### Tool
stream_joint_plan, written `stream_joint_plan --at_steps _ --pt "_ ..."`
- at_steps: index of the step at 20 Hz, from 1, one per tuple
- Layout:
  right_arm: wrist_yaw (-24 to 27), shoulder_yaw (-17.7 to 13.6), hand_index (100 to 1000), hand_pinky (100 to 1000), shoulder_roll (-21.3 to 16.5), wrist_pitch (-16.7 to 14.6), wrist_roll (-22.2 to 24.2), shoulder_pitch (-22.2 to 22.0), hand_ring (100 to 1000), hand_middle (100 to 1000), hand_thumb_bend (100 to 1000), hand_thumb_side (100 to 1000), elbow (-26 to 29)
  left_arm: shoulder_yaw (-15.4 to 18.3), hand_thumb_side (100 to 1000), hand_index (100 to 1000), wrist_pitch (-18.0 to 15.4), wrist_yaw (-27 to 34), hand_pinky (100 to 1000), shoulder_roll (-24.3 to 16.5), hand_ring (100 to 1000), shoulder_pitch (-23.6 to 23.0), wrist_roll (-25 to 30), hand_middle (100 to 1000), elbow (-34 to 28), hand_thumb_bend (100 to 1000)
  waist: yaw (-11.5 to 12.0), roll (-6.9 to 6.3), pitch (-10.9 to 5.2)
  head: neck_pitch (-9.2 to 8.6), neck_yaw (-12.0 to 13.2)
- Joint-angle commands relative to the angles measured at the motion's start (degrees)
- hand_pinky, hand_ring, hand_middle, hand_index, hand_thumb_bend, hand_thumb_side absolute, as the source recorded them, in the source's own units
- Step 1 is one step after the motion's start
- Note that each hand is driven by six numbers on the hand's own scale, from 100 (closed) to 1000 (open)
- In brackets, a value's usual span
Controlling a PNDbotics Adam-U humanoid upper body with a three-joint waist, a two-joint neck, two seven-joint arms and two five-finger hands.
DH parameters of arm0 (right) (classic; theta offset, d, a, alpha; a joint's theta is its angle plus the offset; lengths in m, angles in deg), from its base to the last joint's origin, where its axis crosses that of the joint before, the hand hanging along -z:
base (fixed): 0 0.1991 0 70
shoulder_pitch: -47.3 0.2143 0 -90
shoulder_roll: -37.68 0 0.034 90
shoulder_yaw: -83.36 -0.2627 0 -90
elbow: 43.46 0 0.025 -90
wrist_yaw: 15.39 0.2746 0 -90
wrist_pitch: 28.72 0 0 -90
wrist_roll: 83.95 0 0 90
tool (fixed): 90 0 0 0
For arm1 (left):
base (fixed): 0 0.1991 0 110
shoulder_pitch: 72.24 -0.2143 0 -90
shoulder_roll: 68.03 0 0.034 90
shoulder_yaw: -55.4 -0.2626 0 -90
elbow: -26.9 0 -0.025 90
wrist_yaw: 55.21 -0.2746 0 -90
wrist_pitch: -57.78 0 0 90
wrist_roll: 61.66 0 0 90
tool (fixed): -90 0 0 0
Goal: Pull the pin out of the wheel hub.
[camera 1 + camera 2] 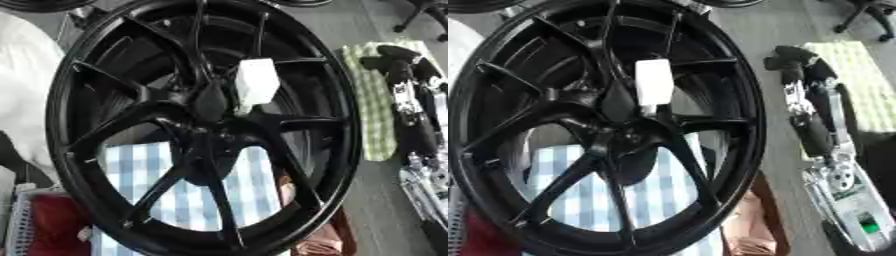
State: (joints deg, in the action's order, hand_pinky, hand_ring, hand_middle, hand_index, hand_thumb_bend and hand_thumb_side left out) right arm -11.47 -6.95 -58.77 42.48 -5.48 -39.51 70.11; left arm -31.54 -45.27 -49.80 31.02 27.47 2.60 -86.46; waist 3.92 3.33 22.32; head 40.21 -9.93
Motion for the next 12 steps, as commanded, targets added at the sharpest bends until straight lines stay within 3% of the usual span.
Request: stream_joint_plan --at_steps 1,7,12 --pt "-0.73 -0.44 772 914 -5.32 -1.53 1.08 -1.42 759 588 100 618 1.02 0.05 645 786 -0.07 -0.37 825 -0.61 726 -0.09 0.16 662 -1.24 254 -0.21 0.02 -1.19 0.07 0.99" --pt "-3.84 -2.25 774 899 -17.17 -2.53 6.58 -7.05 766 603 100 586 1.02 -0.08 646 786 0.17 -0.64 825 -1.13 727 -0.53 0.15 663 -1.24 253 -0.76 0.41 -1.73 0.03 2.89" --pt "-7.11 -2.47 778 891 -24.06 -2.08 7.83 -9.15 772 621 100 561 1.02 -0.42 644 786 0.35 -0.63 825 -1.48 728 -0.66 0.42 663 -1.24 251 -0.97 0.34 -2.07 -0.08 3.32"
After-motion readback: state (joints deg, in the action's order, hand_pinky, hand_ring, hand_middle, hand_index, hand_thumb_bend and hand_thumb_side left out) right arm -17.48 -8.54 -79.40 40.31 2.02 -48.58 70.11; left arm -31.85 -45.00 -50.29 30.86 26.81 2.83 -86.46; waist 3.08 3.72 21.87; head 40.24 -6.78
